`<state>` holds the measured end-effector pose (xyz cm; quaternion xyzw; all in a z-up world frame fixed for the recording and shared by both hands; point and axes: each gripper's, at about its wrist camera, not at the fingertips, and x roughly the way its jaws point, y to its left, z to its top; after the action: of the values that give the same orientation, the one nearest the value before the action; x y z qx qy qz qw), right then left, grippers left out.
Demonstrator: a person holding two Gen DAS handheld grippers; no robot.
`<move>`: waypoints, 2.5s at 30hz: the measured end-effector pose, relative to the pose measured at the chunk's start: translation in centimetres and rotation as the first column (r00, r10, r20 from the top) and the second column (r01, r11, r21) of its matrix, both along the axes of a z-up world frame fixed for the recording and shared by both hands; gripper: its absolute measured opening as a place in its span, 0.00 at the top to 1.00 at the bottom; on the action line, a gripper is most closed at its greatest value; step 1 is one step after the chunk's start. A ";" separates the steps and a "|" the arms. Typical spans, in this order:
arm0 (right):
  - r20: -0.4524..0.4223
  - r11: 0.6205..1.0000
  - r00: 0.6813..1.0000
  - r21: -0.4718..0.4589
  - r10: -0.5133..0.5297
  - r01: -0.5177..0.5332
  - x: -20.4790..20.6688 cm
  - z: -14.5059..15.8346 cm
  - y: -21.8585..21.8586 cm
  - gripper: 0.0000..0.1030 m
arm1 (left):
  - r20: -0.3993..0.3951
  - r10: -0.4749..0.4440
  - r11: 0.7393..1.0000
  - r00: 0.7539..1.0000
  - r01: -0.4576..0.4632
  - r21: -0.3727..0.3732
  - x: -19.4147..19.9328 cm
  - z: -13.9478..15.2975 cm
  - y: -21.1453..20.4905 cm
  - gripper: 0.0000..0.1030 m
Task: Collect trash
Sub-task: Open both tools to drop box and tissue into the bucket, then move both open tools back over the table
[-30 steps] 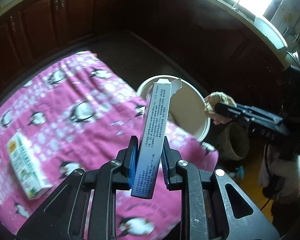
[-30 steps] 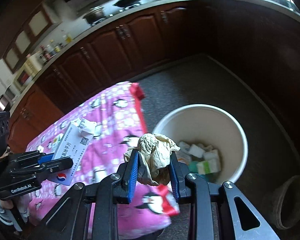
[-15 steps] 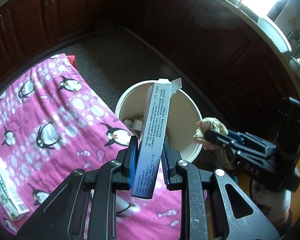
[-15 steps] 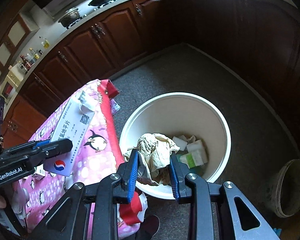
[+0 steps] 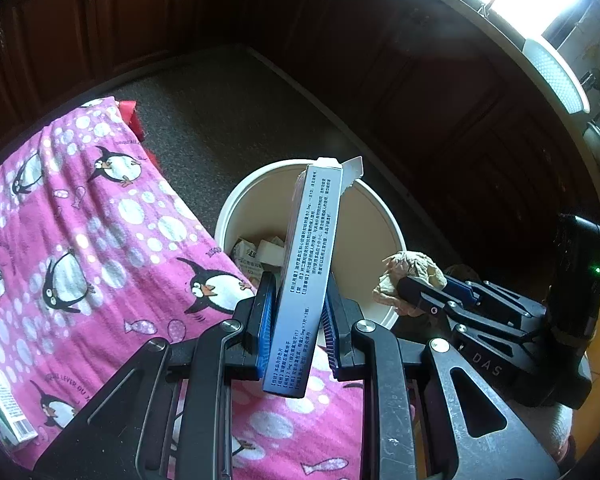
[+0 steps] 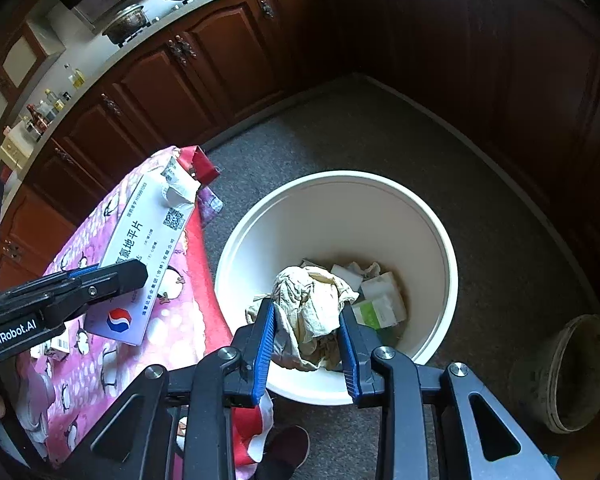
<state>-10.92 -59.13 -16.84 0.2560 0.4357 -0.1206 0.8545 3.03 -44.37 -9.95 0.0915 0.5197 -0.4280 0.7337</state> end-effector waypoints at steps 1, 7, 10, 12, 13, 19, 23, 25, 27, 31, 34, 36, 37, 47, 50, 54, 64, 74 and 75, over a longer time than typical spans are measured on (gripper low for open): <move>-0.002 1.000 1.000 0.000 -0.001 0.001 0.1 0.0 0.1 0.73 | -0.002 0.000 1.000 1.000 0.000 0.000 0.0 -0.1 -0.4 0.81; -0.008 1.000 1.000 0.004 -0.002 0.002 0.6 -0.3 0.1 0.71 | -0.006 0.000 1.000 1.000 0.000 -0.009 0.4 -0.8 -1.8 0.81; -0.014 1.000 1.000 0.000 -0.009 0.009 0.7 -0.4 0.0 0.65 | -0.014 0.006 1.000 1.000 -0.006 -0.012 0.7 -1.2 -2.2 0.80; -0.017 1.000 1.000 -0.002 -0.017 0.017 0.7 -0.6 0.0 0.59 | -0.029 0.008 1.000 1.000 -0.008 -0.013 0.9 -1.3 -2.3 0.80; -0.018 1.000 1.000 -0.002 -0.021 0.021 0.8 -0.8 -0.2 0.58 | -0.033 0.008 1.000 0.999 -0.008 -0.015 1.0 -1.5 -2.3 0.77; -0.023 0.999 0.999 0.003 -0.038 0.038 0.6 -0.9 -0.3 0.54 | -0.059 -0.001 1.000 0.998 -0.001 -0.028 1.3 -2.2 -1.9 0.54; -0.025 0.999 0.999 0.013 -0.038 0.038 0.5 -1.1 -0.1 0.54 | -0.050 0.001 1.000 0.999 -0.002 -0.024 1.0 -2.2 -1.0 0.54; -0.026 0.999 0.999 0.016 -0.035 0.036 0.5 -1.1 0.0 0.54 | -0.049 0.006 1.000 0.999 -0.007 -0.020 0.8 -2.1 -0.6 0.54; -0.026 0.999 0.999 0.017 -0.029 0.030 0.5 -1.1 0.2 0.54 | -0.046 0.014 1.000 0.999 -0.015 -0.018 0.8 -1.9 -0.1 0.54; -0.020 1.000 1.000 0.014 -0.022 0.022 0.5 -0.7 0.8 0.54 | -0.027 0.027 1.000 0.999 -0.027 -0.008 0.6 -1.7 1.1 0.54; -0.014 1.000 1.000 0.014 -0.013 0.013 0.5 -0.4 1.2 0.54 | -0.012 0.037 0.999 0.999 -0.037 0.001 0.5 -1.4 2.0 0.54; -0.013 1.000 1.000 0.009 -0.003 0.004 0.6 -0.2 1.6 0.54 | 0.002 0.039 0.999 0.999 -0.039 0.002 0.5 -1.1 3.0 0.54; -0.012 1.000 1.000 0.007 0.000 0.000 0.6 -0.1 1.8 0.54 | 0.009 0.041 0.999 0.999 -0.041 0.002 0.4 -0.9 3.4 0.54; 0.013 0.999 0.999 -0.016 0.037 -0.036 0.7 1.4 4.0 0.54 | 0.062 0.091 0.996 0.994 -0.091 -0.005 0.2 0.2 8.1 0.54; 0.019 0.999 0.999 -0.023 0.043 -0.043 0.9 1.9 4.7 0.53 | 0.072 0.106 0.994 0.992 -0.105 -0.009 -0.2 0.6 9.0 0.54; 0.029 0.998 0.998 -0.030 0.056 -0.055 1.0 2.6 5.7 0.51 | 0.085 0.121 0.993 0.989 -0.120 -0.013 -0.5 1.3 10.5 0.54; 0.073 0.990 0.988 -0.057 0.133 -0.129 2.0 4.9 9.5 0.41 | 0.136 0.172 0.985 0.976 -0.172 -0.011 -1.0 3.3 15.1 0.54; 0.068 0.965 0.963 -0.061 0.260 -0.256 4.9 5.2 15.4 0.41 | 0.147 0.263 0.964 0.954 -0.266 0.004 0.3 4.0 19.4 0.54; 0.067 0.962 0.961 -0.061 0.270 -0.266 5.2 5.2 16.0 0.41 | 0.147 0.271 0.962 0.951 -0.274 0.004 0.4 4.1 20.1 0.54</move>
<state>-5.76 -43.11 -11.63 0.1770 0.4306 -0.0053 0.8850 3.43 -24.30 -5.83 0.0588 0.4776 -0.3086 0.8205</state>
